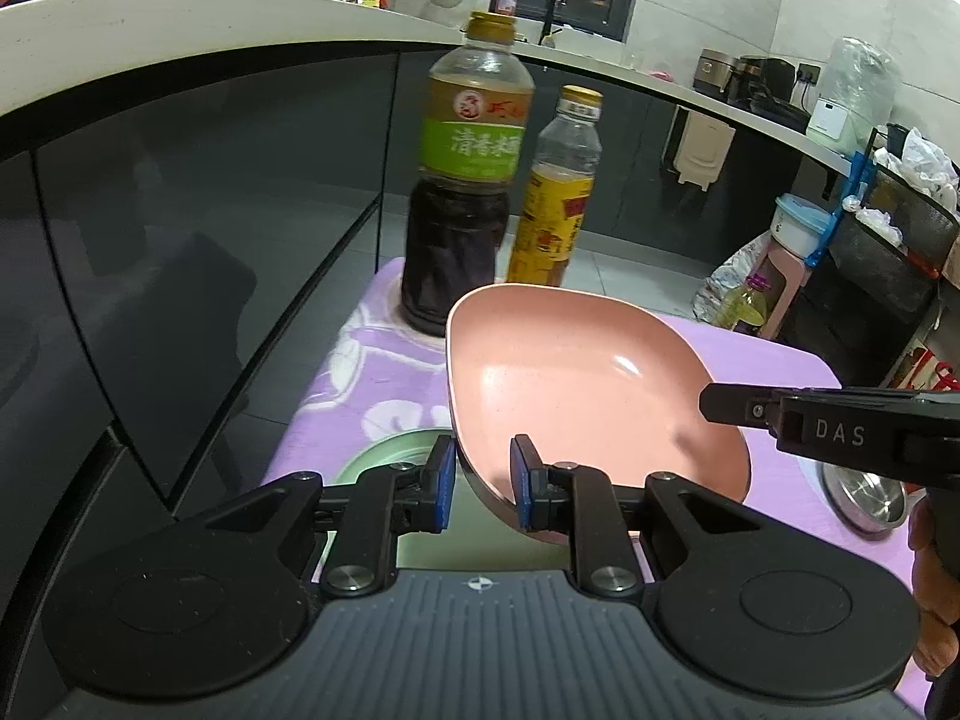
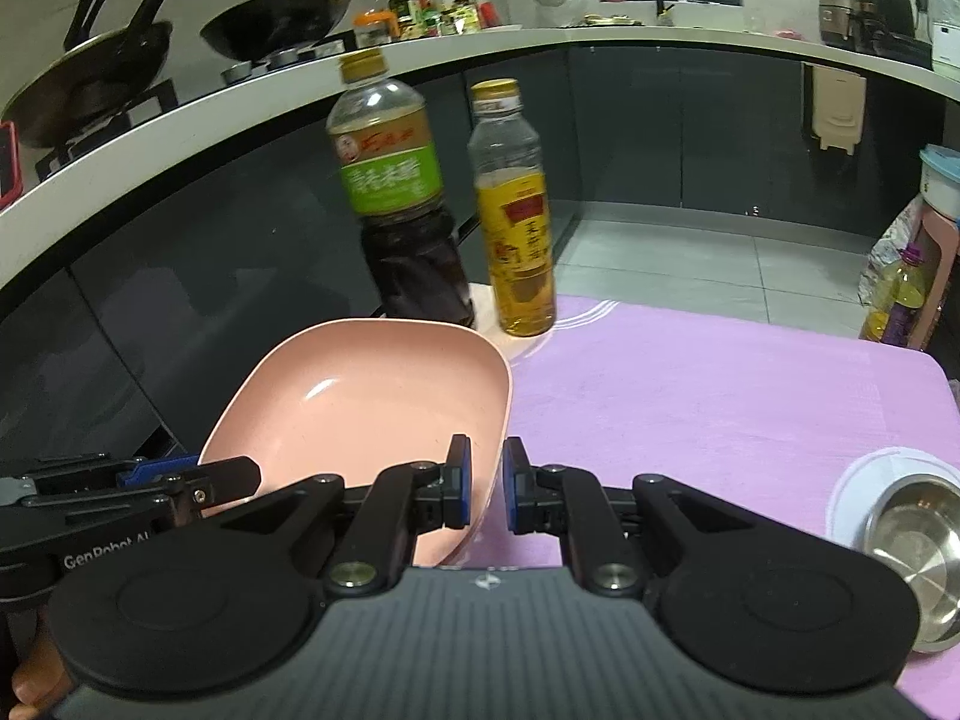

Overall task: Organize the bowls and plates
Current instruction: 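Carry the pink dish and lower it onto the green plate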

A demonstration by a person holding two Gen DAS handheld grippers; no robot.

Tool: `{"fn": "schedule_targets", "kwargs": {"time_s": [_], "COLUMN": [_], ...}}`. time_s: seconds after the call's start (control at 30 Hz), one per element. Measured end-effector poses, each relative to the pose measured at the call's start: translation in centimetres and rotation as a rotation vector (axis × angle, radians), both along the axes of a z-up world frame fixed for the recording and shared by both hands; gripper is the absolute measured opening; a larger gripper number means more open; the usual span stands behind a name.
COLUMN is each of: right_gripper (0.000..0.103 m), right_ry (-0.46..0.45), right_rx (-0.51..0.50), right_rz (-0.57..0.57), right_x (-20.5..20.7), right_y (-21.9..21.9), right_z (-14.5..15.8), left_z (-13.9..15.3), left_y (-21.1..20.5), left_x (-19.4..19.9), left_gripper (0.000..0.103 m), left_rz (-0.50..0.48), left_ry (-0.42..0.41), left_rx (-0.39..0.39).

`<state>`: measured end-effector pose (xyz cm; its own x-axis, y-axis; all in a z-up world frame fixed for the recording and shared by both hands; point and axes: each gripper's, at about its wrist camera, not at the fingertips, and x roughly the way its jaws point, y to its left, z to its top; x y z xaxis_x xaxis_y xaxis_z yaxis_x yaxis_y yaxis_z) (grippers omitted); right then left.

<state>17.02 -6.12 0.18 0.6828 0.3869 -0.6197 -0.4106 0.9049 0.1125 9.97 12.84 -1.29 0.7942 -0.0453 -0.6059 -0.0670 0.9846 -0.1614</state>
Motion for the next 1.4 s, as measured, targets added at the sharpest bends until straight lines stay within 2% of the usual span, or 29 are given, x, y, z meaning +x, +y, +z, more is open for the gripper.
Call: {"fn": "schedule_targets", "kwargs": {"time_s": [0.37,0.77,1.0,1.4], "right_gripper": [0.012,0.011,0.012,0.012], "right_ry": [0.032,0.088,0.114,0.144], "right_rx": [-0.049,-0.121,-0.161,-0.168], "right_rz": [0.035,0.076,0.075,0.067], "right_x": [0.1,0.3,0.5,1.1], "right_y": [3.3,6.0,6.6,6.6], "right_z": [-1.0,-3.0,-4.1,-5.1], "left_z": [-1.6,-4.4,-5.5,-6.2], "left_y": [2.7,4.6,4.7,4.7], "left_x": [-0.1,-0.2,0.3,1.0], "left_gripper": [0.02,0.02,0.02,0.02], "left_rz": [0.03,0.041,0.034,0.033], "left_ry": [0.017,0.076,0.108,0.126], "left_rx": [-0.025,-0.037,-0.04,-0.029]}}
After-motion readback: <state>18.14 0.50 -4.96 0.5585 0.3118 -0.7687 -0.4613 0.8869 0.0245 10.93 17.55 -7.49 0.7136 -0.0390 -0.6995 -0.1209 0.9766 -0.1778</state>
